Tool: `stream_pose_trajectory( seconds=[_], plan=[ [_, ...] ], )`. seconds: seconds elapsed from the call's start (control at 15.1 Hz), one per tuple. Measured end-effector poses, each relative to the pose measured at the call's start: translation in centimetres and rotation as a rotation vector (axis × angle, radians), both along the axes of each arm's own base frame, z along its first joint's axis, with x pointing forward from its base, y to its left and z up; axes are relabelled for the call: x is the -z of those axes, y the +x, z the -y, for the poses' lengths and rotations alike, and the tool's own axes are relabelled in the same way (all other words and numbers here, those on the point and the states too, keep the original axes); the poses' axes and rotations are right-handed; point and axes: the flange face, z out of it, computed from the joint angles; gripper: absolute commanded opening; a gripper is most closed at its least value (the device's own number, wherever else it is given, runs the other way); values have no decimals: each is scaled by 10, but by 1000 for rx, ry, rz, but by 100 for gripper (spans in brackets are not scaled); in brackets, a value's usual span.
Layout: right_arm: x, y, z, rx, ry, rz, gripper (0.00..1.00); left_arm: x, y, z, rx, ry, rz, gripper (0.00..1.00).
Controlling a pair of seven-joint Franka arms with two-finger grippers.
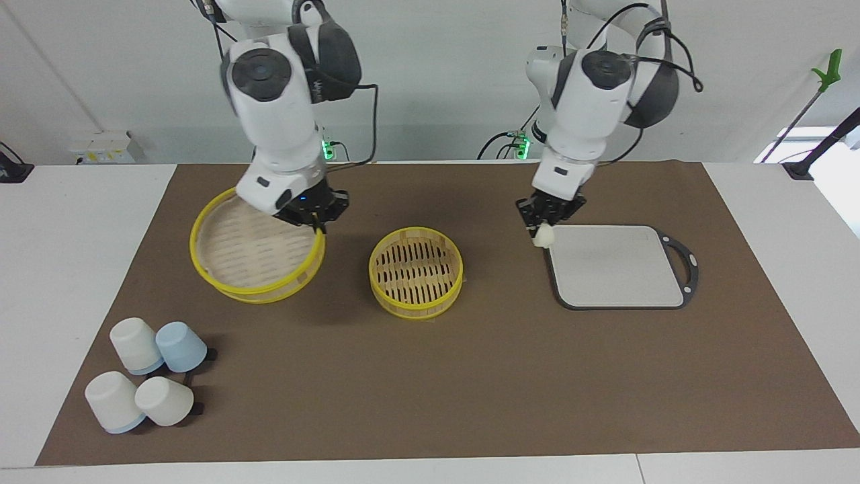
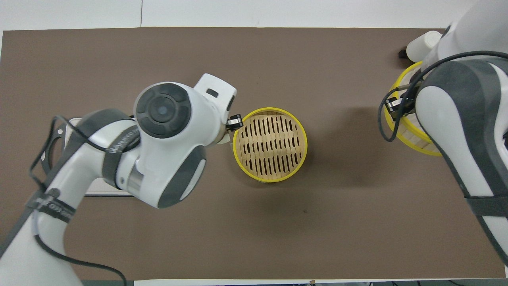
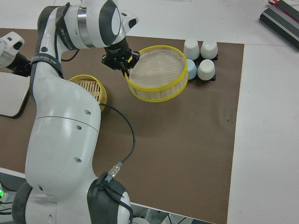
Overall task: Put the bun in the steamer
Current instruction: 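Lower the white bun into the open steamer with the left gripper and release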
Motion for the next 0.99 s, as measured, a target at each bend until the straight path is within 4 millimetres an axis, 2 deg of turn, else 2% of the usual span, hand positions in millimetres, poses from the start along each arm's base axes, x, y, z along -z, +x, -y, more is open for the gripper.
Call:
stream_pose_trajectory(
  seconds=[0.13,0.33,0.46,0.53,0.66,0.99],
  plan=[
    [14,-8,13,-5,3,-22,0,33,-7,30,0,-7,1,26],
    [22,-19,5,-21,1,-29,0,91,-17,65,6,-7,5,26],
    [23,-23,-4,-33,1,-14,0,113,-18,72,10,-1,0,28],
    [23,-24,-9,-39,0,-9,0,116,-16,71,8,2,1,39],
    [22,-27,-16,-45,-2,-7,0,115,-13,68,3,5,5,100],
    [23,-27,-18,-45,-2,-5,0,113,-11,66,-1,5,8,100]
  ],
)
